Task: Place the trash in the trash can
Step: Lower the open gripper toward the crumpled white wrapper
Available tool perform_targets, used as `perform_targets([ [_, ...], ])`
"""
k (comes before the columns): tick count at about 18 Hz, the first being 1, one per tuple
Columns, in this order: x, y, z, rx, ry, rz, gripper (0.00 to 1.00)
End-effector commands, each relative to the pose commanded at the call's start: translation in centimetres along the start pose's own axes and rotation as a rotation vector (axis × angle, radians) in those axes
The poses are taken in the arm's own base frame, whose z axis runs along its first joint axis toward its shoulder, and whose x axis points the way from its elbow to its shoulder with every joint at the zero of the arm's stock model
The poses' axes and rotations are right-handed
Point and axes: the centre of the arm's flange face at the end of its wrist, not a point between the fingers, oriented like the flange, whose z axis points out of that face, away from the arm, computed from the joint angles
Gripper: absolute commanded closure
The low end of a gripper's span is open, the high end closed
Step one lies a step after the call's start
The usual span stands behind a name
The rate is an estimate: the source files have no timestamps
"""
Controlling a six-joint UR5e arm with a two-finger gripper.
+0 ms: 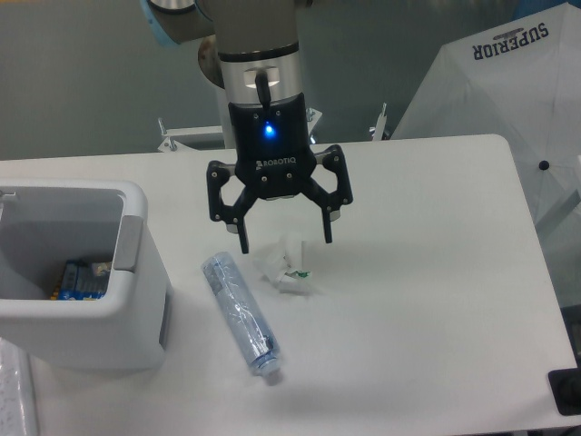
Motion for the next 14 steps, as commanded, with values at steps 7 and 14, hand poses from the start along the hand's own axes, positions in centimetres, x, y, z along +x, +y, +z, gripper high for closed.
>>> perform_targets([
  [7,-0.4,1.5,1.6,-0.038,-0.014,-0.006,0.0],
  [14,-0.3,3.0,3.4,-0.071,-0.003,-0.013,0.0],
])
